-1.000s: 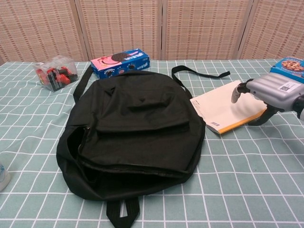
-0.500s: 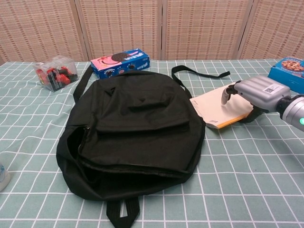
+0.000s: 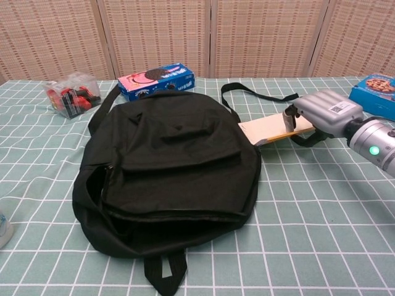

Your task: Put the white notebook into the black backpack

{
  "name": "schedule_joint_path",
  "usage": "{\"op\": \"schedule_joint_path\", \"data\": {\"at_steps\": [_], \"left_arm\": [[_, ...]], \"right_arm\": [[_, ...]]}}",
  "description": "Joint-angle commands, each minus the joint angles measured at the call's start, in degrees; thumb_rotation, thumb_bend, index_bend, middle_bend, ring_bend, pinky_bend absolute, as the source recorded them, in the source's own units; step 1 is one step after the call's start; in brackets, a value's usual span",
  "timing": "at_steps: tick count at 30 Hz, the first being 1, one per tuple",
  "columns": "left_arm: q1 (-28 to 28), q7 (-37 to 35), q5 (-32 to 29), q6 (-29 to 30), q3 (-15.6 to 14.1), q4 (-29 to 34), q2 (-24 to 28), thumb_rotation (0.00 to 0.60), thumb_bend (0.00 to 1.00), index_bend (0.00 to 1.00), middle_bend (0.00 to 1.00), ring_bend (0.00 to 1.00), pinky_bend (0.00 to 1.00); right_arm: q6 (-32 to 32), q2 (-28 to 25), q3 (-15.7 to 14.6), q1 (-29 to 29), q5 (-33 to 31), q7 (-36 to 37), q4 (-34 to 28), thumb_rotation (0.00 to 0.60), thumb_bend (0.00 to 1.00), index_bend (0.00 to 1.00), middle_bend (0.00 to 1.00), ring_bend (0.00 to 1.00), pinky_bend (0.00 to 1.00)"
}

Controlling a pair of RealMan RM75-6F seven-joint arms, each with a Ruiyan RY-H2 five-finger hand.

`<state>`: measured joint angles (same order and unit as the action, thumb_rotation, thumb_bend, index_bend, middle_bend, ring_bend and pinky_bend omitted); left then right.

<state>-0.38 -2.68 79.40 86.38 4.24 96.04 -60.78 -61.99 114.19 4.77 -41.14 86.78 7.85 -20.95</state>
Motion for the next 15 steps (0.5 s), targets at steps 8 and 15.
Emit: {"op": "schedule_joint_path", "data": {"at_steps": [8,15], "left_arm": [[-0.2,-0.1,0.0,-0.2,0.1,0.1,0.2,0.6,0.33,0.12,0.0,0.0,0.03],[-0.5,-0.1,0.0,-0.4,0.3,-0.1,0.2,0.6,0.33,0.12,0.0,0.0,0.03]], "right_arm": [[-0.2,2.4,1.8,-1.1,-1.7,0.7,3.2,0.6,0.32,0.85,0.62,0.45,0.4],[-1.0,2.6,2.0,-1.0,-2.0,0.7,3.7,0.6,0.3,0.94,0.68,0.51,0.41]]}}
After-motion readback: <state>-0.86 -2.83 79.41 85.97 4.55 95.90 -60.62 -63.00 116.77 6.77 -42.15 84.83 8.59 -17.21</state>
